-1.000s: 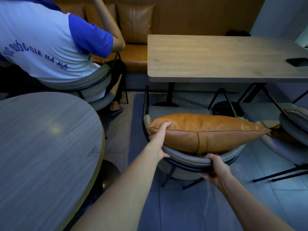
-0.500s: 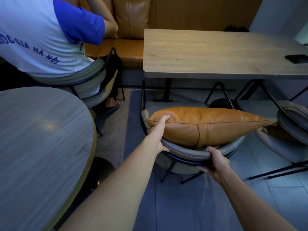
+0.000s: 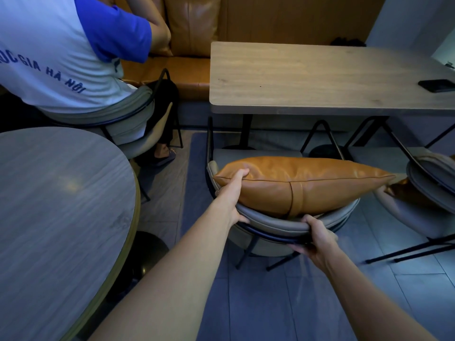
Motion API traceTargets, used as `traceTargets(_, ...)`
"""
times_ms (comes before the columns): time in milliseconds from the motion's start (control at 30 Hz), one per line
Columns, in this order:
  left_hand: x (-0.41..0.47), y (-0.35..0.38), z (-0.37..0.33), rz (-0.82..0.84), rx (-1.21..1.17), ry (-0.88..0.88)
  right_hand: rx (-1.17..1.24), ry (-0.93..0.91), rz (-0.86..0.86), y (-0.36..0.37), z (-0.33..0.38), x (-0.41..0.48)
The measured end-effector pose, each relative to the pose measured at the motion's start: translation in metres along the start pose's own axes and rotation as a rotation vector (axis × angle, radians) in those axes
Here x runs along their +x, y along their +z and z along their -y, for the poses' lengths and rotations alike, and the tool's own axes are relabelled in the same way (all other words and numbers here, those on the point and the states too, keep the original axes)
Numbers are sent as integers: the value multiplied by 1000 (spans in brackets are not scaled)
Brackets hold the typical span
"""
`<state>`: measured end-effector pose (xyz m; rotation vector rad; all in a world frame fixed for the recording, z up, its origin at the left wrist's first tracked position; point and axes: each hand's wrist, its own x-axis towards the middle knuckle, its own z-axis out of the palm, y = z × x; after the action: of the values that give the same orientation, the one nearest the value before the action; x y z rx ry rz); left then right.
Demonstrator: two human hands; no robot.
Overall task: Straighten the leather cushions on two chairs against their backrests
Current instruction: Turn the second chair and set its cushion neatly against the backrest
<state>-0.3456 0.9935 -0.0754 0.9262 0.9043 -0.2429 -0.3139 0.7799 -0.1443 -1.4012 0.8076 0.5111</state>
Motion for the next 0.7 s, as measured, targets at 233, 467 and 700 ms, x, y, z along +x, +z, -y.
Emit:
traceTargets(233, 6, -2, 0, -21, -3, -28, 65, -26, -97, 2, -6, 3)
traceTargets(467, 2, -8, 2, -21, 116, -63, -51, 19, -65, -3, -10, -6)
traceTargets(700, -18, -29, 8, -92, 659, 99, -542, -52, -77, -7, 0, -25)
